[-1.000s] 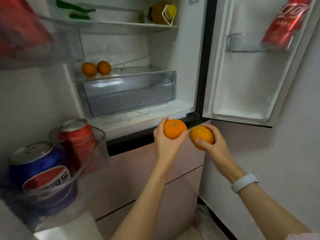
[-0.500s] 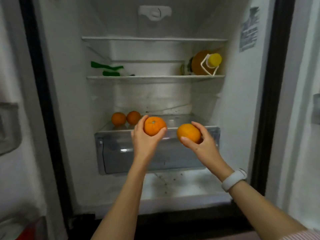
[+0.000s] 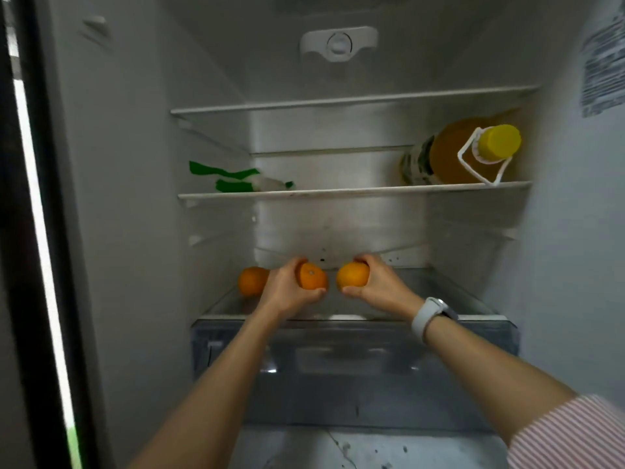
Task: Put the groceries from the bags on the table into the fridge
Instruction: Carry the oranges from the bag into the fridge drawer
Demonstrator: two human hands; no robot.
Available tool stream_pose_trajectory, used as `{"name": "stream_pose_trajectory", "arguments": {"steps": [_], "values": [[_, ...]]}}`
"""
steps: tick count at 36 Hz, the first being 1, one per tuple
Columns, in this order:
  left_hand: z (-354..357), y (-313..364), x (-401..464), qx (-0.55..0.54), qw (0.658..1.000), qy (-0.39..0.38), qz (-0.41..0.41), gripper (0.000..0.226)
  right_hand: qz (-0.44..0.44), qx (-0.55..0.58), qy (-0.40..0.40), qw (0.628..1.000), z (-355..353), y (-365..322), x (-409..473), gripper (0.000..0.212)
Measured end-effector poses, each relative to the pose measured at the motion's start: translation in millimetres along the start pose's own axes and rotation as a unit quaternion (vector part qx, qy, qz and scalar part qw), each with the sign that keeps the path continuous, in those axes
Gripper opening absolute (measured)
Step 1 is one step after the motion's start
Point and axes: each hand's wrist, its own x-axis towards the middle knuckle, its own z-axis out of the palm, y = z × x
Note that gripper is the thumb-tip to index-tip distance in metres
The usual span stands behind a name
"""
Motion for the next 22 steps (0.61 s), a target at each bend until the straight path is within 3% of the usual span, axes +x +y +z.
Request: {"name": "stream_pose_trajectory", "arguments": {"steps": [7,22], "values": [[24,-8,35,0.100,0.993,-0.023,0.063,0.068,0.032,-0.011,-0.049,0.998,10,19,36,0.073],[42,-11,53,0.311,0.945,-0.065,0.076,0.067,0.043,-0.057,-0.075,0.995,14,32,40,0.068]]}}
